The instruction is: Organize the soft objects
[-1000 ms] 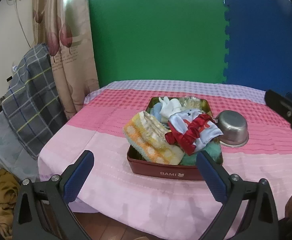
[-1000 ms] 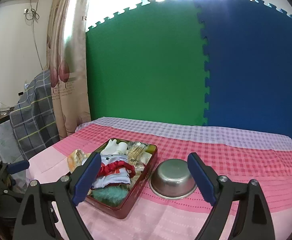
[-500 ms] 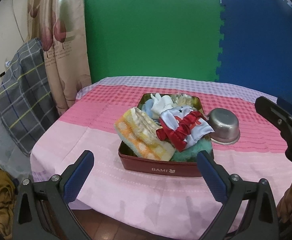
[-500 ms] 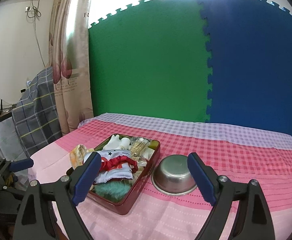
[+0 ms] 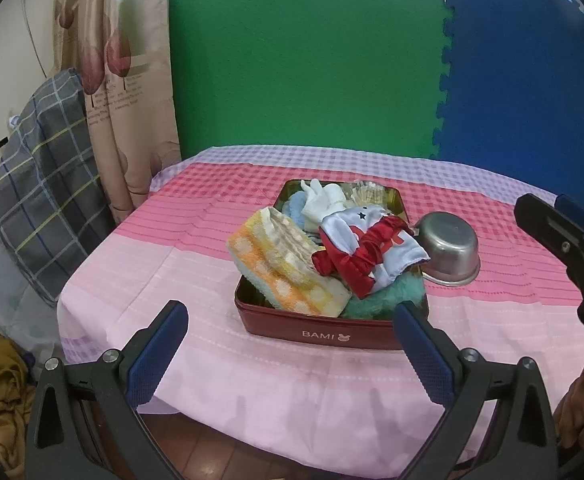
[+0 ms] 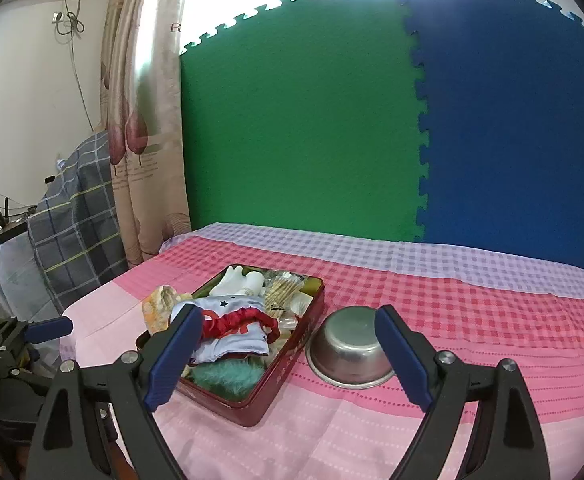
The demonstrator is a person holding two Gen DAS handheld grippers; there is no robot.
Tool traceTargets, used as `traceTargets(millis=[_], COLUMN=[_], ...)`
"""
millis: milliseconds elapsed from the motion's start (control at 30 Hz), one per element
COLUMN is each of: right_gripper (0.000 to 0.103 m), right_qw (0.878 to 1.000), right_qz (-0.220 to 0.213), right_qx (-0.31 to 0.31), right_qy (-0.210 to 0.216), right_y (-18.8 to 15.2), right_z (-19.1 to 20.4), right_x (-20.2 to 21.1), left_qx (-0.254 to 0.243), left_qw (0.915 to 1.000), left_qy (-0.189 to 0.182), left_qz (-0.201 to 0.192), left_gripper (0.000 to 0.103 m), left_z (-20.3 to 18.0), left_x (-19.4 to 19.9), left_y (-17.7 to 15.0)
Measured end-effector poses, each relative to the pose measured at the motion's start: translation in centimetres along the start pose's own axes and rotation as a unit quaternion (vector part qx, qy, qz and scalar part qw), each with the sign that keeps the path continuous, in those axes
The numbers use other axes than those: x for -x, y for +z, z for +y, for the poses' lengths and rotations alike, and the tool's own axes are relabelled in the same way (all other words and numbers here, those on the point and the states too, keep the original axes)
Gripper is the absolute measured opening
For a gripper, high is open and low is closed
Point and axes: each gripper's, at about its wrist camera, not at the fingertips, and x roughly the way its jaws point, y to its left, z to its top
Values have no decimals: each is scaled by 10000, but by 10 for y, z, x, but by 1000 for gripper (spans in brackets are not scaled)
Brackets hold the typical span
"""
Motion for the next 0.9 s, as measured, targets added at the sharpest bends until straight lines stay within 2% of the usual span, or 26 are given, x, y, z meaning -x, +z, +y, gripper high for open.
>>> traceTargets(millis=[900], right_gripper=[90], right_qw=[9999], right_qz=[125], right_qx=[43], right_qy=[49], right_y=[-5], right_z=[-1], right_x=[-2], left_qx=[101], left_qw=[9998], left_qy=[60], left_qz=[156], left_gripper=[102], left_z=[5], left_x=[-6], left_y=[-1])
